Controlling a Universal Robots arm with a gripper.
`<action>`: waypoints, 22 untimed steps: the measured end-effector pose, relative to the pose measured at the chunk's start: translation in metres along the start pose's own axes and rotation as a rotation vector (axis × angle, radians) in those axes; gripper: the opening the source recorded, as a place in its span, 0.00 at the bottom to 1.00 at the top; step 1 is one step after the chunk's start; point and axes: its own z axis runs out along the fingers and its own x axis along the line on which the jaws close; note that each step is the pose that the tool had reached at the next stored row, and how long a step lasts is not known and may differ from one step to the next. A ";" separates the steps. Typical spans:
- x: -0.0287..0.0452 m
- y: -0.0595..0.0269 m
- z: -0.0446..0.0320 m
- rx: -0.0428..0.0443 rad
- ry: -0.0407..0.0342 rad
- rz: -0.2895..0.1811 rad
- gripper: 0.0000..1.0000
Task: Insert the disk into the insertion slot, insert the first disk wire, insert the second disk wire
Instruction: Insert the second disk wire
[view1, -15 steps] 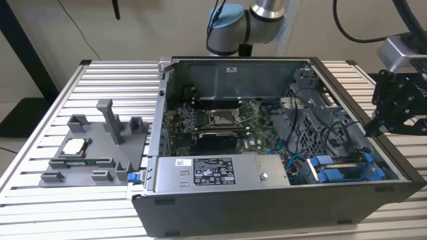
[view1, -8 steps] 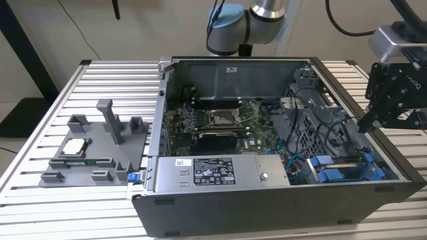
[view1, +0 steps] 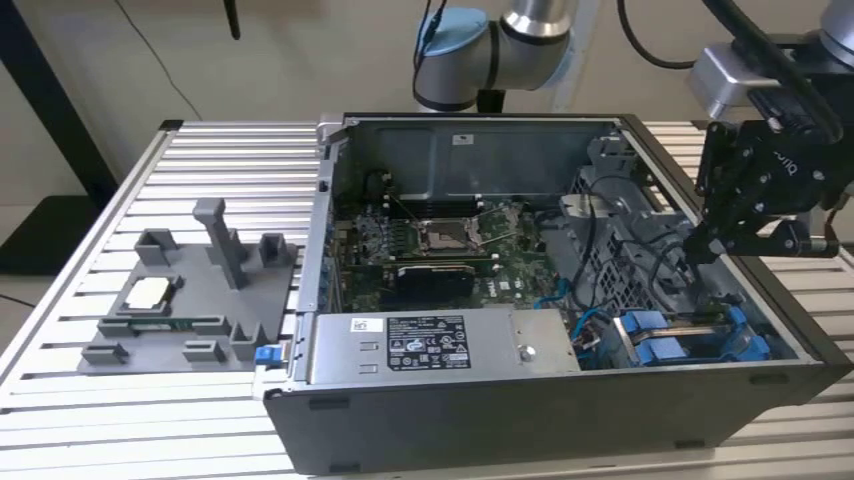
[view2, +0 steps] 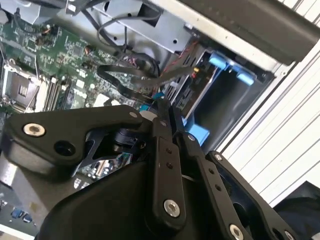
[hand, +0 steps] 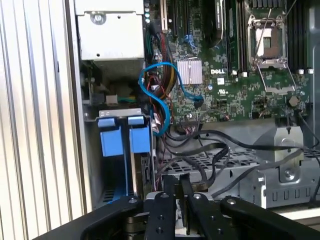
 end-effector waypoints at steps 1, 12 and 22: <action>0.0002 0.0018 0.0001 0.0005 0.0055 -0.001 0.16; 0.0035 0.0033 0.0007 0.0040 0.0628 -0.020 0.16; 0.0122 0.0046 0.0098 0.0184 0.0619 -0.034 0.16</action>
